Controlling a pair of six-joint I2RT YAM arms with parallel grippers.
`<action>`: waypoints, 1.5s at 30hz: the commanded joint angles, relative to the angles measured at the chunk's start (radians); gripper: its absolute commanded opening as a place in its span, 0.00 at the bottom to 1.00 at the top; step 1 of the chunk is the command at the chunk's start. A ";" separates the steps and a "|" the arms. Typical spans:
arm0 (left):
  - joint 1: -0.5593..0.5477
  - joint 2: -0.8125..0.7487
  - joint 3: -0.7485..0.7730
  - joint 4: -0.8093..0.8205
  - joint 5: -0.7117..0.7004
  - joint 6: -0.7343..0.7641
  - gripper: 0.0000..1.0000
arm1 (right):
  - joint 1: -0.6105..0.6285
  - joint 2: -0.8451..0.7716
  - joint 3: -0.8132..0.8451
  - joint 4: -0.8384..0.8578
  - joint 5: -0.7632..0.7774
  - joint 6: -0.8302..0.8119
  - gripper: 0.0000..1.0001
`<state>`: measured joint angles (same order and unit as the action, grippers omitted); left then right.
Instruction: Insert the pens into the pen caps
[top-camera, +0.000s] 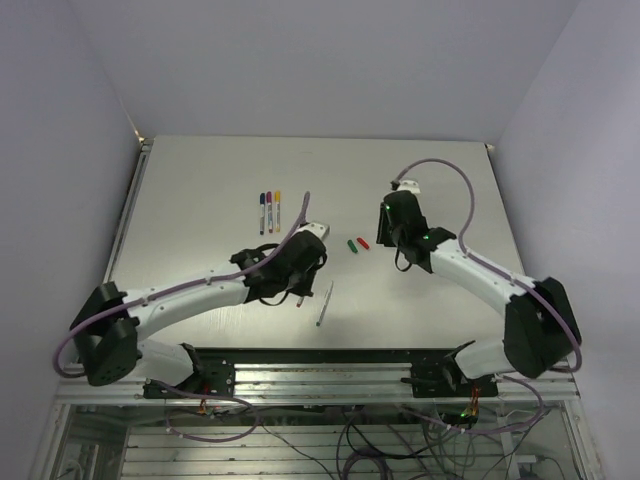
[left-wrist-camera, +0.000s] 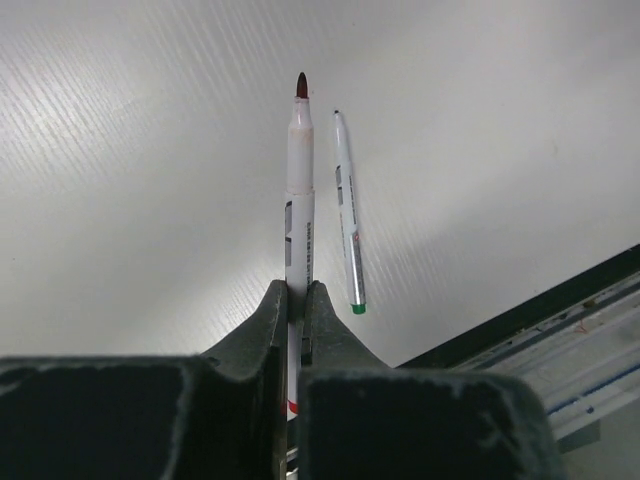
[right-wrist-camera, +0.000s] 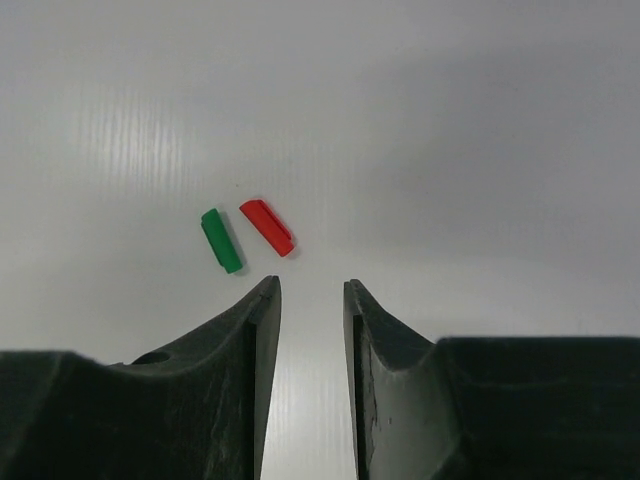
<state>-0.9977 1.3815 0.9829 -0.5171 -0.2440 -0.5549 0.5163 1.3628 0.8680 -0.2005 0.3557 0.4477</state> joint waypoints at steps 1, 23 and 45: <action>-0.001 -0.088 -0.053 0.056 0.000 -0.024 0.07 | -0.004 0.102 0.068 -0.020 -0.093 -0.141 0.33; 0.015 -0.420 -0.330 0.344 0.056 -0.081 0.07 | -0.002 0.379 0.206 0.024 -0.210 -0.313 0.33; 0.022 -0.399 -0.346 0.368 0.074 -0.086 0.07 | -0.002 0.480 0.249 0.023 -0.232 -0.329 0.31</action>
<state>-0.9833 0.9749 0.6411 -0.1875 -0.1917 -0.6342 0.5163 1.8194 1.0866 -0.1848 0.1402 0.1303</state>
